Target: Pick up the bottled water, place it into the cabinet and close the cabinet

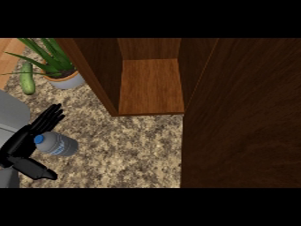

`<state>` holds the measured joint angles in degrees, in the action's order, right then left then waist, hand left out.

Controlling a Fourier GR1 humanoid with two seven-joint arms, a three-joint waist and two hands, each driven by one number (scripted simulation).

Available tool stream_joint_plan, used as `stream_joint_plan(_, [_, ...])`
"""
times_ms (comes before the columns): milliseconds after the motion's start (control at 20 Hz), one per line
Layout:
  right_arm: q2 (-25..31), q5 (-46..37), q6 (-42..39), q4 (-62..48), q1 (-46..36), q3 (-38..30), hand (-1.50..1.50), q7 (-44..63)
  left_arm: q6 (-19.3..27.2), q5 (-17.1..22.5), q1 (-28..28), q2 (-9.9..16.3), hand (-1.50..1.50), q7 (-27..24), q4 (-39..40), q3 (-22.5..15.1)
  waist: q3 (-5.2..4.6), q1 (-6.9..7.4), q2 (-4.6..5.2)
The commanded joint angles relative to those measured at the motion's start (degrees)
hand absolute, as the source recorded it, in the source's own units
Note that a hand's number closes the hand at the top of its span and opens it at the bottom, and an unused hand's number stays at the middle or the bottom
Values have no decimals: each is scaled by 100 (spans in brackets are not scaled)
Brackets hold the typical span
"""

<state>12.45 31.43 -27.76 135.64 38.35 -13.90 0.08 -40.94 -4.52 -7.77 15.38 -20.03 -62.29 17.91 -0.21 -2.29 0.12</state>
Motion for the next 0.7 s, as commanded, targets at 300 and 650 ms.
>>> stream_joint_plan(300, [51, 862, -16, 993, 531, -107, -150, 124, 119, -357, -458, 263, -150, -1470, 1978, 47, -4, -3, 5])
stream_joint_plan(650, [68, 759, 11, 867, 597, 14, -150, -50, -239, -491, -678, 155, -150, -2066, 2793, -372, -21, -45, 35])
